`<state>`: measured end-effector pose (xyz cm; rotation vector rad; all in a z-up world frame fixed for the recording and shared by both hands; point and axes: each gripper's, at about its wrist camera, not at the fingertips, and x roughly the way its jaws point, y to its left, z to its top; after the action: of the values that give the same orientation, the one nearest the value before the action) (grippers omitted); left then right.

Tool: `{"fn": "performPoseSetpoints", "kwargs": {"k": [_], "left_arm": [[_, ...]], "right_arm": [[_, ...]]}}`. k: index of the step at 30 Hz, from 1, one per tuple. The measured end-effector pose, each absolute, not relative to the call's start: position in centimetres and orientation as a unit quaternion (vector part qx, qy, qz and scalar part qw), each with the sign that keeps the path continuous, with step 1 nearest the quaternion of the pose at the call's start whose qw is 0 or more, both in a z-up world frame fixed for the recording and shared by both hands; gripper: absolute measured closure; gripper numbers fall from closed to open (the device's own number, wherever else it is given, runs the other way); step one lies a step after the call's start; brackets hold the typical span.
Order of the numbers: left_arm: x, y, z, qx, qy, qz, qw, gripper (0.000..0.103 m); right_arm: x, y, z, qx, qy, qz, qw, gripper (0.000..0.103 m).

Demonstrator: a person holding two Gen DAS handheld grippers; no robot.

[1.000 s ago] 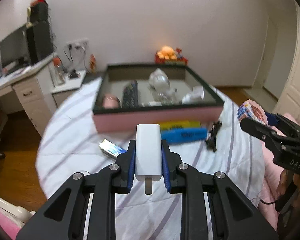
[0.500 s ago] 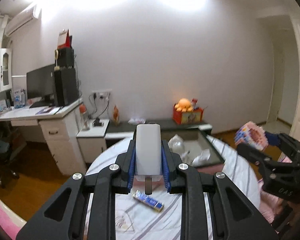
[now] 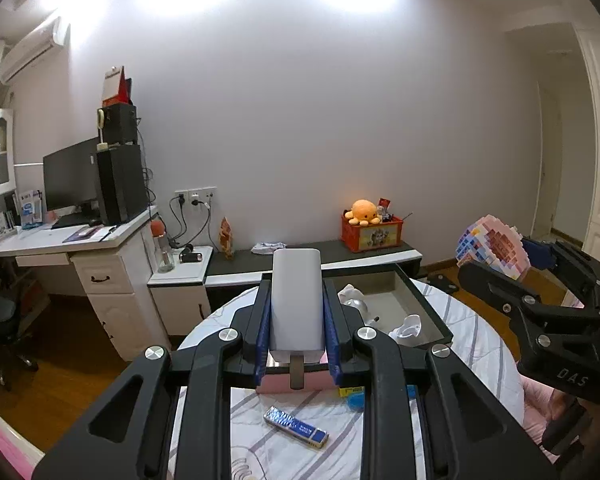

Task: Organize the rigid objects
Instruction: 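Lift the charger and block toy and carry them over the pink box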

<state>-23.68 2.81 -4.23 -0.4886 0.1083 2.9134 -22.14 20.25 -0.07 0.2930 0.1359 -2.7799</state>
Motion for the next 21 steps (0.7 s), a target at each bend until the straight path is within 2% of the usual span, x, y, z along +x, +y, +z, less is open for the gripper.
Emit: {"fn": "performPoseSetpoints", "kwargs": {"k": [10, 21], "left_arm": [[-30.9, 5.5, -6.6, -0.212, 0.063, 0.969, 0.111, 0.080], [-39.7, 6.8, -13.4, -0.304, 0.050, 0.945, 0.106, 0.080]], "right_arm": [[-27.5, 21.6, -2.1, 0.140, 0.033, -0.976, 0.163, 0.035], [-34.6, 23.8, -8.2, 0.247, 0.024, -0.958, 0.141, 0.035]]}}
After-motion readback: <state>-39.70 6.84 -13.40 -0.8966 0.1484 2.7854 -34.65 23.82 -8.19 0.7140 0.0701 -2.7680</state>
